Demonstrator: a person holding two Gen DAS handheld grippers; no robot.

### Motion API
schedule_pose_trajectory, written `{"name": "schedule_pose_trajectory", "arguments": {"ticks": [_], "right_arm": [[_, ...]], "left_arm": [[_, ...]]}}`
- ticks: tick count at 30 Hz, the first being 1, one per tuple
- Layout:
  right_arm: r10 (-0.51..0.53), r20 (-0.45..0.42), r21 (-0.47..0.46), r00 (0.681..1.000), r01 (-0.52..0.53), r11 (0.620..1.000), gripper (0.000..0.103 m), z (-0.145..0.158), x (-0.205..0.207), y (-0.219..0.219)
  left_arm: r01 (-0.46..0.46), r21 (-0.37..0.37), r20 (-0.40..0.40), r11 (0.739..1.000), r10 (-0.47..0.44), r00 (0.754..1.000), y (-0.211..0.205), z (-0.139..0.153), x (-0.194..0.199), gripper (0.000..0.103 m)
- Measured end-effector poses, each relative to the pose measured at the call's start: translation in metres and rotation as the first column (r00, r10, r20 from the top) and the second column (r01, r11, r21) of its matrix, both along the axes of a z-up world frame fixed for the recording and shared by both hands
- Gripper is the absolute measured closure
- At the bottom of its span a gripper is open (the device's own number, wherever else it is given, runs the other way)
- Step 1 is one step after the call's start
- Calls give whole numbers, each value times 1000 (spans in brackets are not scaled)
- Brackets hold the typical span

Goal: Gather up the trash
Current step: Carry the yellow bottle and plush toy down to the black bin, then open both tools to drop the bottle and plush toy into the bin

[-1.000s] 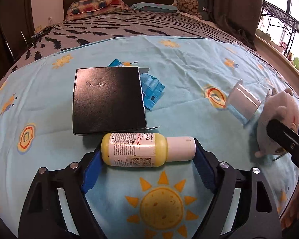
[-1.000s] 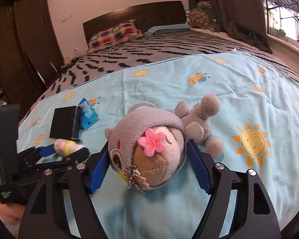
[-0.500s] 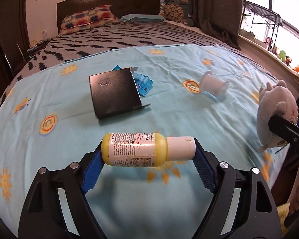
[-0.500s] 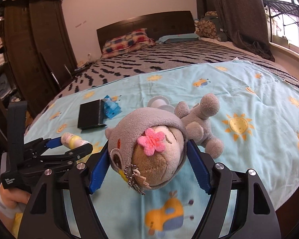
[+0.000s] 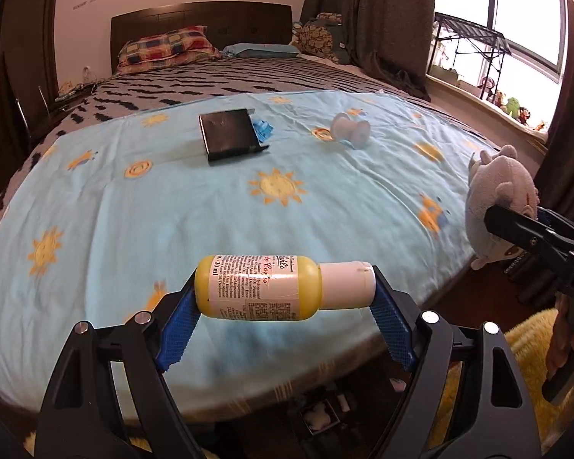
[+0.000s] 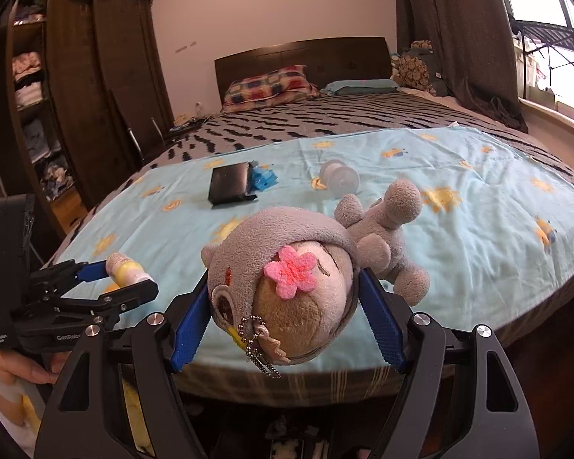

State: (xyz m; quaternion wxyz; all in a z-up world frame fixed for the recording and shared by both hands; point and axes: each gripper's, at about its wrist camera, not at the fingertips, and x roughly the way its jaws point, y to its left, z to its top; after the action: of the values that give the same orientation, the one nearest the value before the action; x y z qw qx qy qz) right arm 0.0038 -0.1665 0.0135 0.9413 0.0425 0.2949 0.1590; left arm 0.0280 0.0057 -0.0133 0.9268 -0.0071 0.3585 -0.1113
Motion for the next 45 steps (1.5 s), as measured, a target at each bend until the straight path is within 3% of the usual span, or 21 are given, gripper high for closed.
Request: {"name": "schedule_pose_trajectory", "arguments": {"ticks": [6, 12, 16, 22, 28, 32, 45], "right_arm": [[-6, -62, 11, 998, 7, 1000, 28, -24, -30, -2], [7, -191, 46, 982, 2, 999, 28, -61, -49, -6], [9, -315, 41, 949, 4, 999, 28, -93, -45, -6], [9, -420, 11, 908, -4, 1000, 28, -132, -33, 0], [3, -478, -37, 878, -23, 999, 28, -164, -22, 11], [24, -517, -9, 856, -33, 999, 28, -184, -13, 14], [37, -526, 0, 849, -44, 999, 26, -208, -13, 18]], "left_arm": [[44, -17, -39, 999, -45, 998, -4, -15, -39, 25], [91, -16, -130, 996, -92, 987, -14, -50, -61, 25], [113, -5, -226, 994, -111, 968, -24, -85, -61, 25], [137, -38, -353, 990, -142, 925, -37, -134, -50, 25], [122, -36, -411, 992, -126, 903, -42, -172, -39, 25], [140, -45, -425, 989, -146, 893, -43, -190, -36, 25], [144, -62, -459, 988, -156, 875, -46, -213, -35, 25]]}}
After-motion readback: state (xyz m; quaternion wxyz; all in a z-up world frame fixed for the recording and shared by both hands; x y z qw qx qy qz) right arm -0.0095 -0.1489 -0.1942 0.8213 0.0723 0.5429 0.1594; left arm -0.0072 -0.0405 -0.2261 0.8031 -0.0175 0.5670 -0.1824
